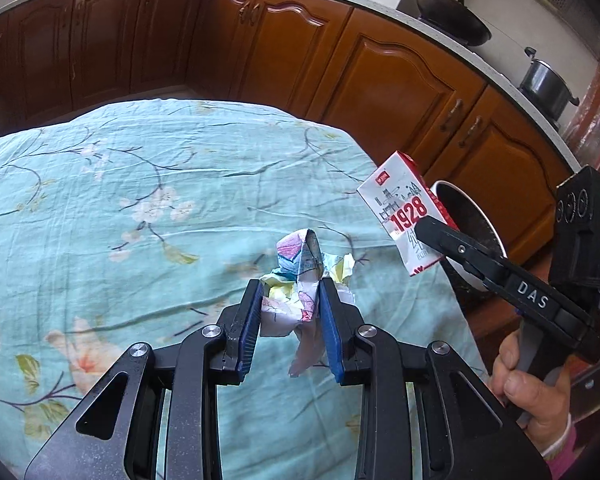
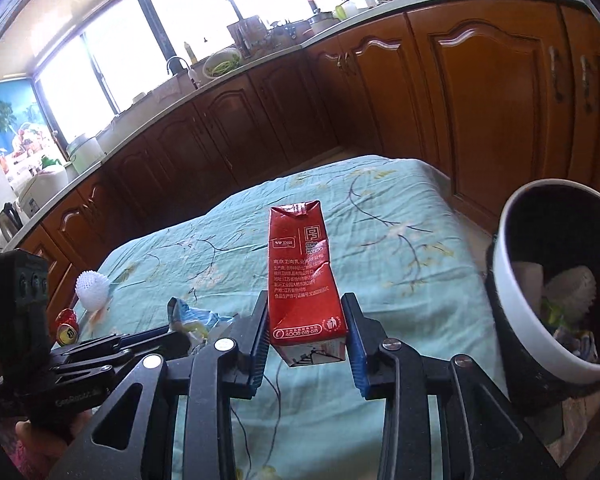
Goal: Collect trash
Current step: 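Carry the paper wrapper and red carton over the bin and open both grippers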
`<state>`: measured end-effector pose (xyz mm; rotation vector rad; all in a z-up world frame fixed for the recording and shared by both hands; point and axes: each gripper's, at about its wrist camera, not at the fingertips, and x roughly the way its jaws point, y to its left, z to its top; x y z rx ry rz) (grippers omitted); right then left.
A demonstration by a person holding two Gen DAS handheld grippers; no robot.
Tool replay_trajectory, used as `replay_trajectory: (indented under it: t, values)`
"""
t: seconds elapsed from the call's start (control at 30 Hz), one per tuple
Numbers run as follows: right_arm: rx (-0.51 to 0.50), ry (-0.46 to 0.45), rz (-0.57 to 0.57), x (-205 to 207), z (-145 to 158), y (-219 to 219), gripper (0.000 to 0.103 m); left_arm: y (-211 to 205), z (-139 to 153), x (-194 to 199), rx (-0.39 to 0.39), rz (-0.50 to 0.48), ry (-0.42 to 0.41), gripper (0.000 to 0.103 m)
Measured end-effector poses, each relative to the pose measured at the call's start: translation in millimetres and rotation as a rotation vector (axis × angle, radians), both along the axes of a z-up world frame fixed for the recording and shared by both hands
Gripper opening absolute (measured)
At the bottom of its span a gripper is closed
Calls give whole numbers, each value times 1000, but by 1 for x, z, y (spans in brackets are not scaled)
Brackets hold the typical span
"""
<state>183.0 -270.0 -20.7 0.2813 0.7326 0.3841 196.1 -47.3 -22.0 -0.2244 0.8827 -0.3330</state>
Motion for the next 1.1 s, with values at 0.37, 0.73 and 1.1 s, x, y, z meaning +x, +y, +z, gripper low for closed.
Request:
replay_trajectory:
  t: [0.37, 0.73, 1.1]
  values:
    - [42, 6, -132, -48, 0, -58, 34, -59, 17, -5, 4, -103, -36, 27]
    - [57, -3, -211, -68, 2, -102, 34, -107, 27, -2, 14, -182, -52, 27]
    - [58, -13, -266, -77, 5, -132, 34, -147, 39, 5, 18, -244, -73, 27]
